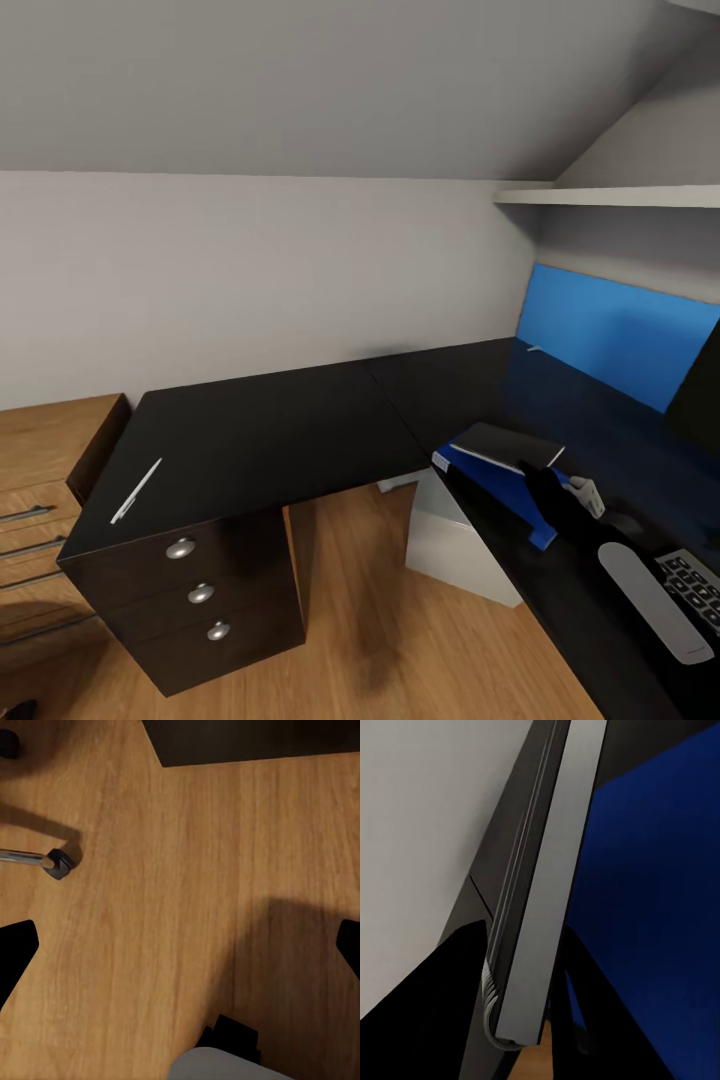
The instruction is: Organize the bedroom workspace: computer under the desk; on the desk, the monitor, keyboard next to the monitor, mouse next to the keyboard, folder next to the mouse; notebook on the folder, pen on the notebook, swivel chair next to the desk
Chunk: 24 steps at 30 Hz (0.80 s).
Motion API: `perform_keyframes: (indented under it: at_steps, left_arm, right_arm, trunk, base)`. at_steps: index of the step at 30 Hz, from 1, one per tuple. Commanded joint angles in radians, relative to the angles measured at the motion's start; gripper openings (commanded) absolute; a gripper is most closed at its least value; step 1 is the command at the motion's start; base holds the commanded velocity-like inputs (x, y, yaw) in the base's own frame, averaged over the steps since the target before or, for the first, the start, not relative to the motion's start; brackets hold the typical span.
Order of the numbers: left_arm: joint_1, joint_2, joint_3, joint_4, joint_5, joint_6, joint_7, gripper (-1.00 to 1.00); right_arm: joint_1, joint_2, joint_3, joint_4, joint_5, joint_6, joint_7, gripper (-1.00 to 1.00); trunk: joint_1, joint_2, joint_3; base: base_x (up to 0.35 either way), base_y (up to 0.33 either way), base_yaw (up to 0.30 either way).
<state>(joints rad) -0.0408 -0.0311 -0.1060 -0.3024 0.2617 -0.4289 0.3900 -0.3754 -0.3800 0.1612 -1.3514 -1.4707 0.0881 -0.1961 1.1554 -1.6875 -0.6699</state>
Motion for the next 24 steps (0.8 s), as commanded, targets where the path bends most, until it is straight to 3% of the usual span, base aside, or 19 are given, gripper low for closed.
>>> perform_keyframes:
  at_steps: [1, 24]
  left_arm:
    - [-0.001, 0.001, -0.009, 0.0, 0.009, -0.004, 0.006, 1.0]
    - [-0.001, 0.002, -0.008, 0.0, 0.01, -0.004, 0.006, 1.0]
  right_arm:
    - [-0.001, -0.001, 0.001, -0.001, -0.005, 0.001, -0.006, -1.0]
    - [-0.001, -0.001, -0.003, 0.0, -0.003, -0.002, -0.048, -1.0]
  trunk:
    - [0.0, 0.0, -0.001]
    - [0.0, 0.0, -0.001]
  base:
    - [0.01, 0.011, 0.0]
    - [0.001, 0.001, 0.0]
